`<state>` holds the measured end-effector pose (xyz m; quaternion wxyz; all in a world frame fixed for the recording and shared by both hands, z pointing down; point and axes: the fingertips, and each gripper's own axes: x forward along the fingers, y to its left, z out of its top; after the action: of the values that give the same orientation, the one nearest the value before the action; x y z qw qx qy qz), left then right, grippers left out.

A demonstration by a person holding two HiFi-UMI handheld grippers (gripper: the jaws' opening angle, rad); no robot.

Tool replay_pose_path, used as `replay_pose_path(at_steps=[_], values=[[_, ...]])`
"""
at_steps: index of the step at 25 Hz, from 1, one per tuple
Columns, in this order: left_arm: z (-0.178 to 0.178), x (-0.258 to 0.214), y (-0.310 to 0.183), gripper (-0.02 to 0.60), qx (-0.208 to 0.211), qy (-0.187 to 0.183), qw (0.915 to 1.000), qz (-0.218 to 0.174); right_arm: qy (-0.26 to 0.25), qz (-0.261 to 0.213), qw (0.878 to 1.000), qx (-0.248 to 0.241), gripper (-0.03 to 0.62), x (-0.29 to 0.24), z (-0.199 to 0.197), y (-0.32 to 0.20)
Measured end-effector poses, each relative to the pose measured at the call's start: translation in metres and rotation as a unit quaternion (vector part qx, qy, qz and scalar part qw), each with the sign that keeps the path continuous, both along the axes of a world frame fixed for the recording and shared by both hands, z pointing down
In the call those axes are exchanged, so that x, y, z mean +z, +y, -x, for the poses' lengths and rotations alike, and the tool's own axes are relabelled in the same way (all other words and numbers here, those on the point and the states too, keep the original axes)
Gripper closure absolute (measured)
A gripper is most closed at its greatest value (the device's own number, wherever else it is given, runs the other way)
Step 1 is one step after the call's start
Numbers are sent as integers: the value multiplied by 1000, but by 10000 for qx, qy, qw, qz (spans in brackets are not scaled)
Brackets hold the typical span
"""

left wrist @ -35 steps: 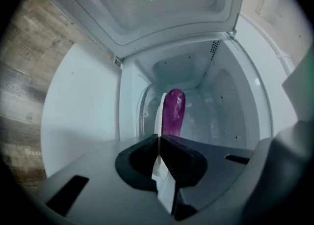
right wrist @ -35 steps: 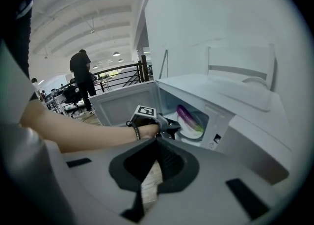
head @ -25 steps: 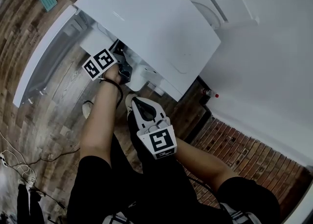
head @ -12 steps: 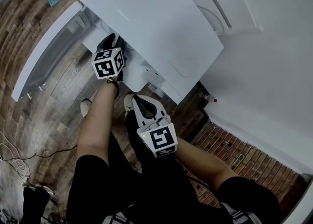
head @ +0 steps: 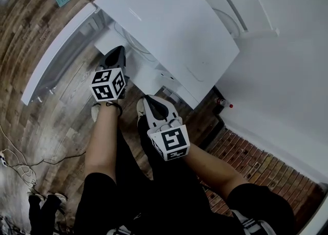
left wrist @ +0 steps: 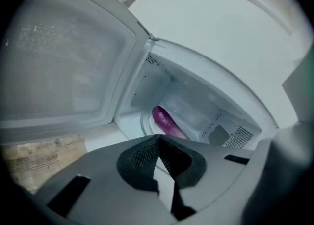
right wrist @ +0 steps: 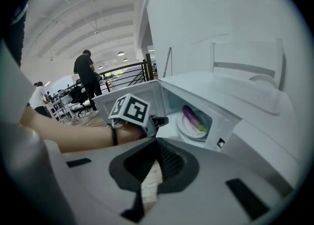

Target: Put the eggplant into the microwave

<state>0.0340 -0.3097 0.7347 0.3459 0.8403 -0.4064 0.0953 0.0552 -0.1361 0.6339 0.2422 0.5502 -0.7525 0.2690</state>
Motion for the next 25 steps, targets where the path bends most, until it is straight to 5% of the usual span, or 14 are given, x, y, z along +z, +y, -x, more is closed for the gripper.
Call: replay_pose_path(at_steps=[10,16,21,25], values=[[76,-127,62,584,438,-462,9977,-215,-299,-447,9953,802,582,-63,20,-33],[64,-265,66,584,761,-333,9946,-629,-722,-1149,9793,1501,582,-178,9,-70],[56,-371,73,584,1087,-542,9860,-1140,-514,-1899,9689,1502,582,-281,-1,-78],[59,-438,67,584,904,-466,9836,-1488,-420,-2362,9579,1576,582,-341,-14,-76]])
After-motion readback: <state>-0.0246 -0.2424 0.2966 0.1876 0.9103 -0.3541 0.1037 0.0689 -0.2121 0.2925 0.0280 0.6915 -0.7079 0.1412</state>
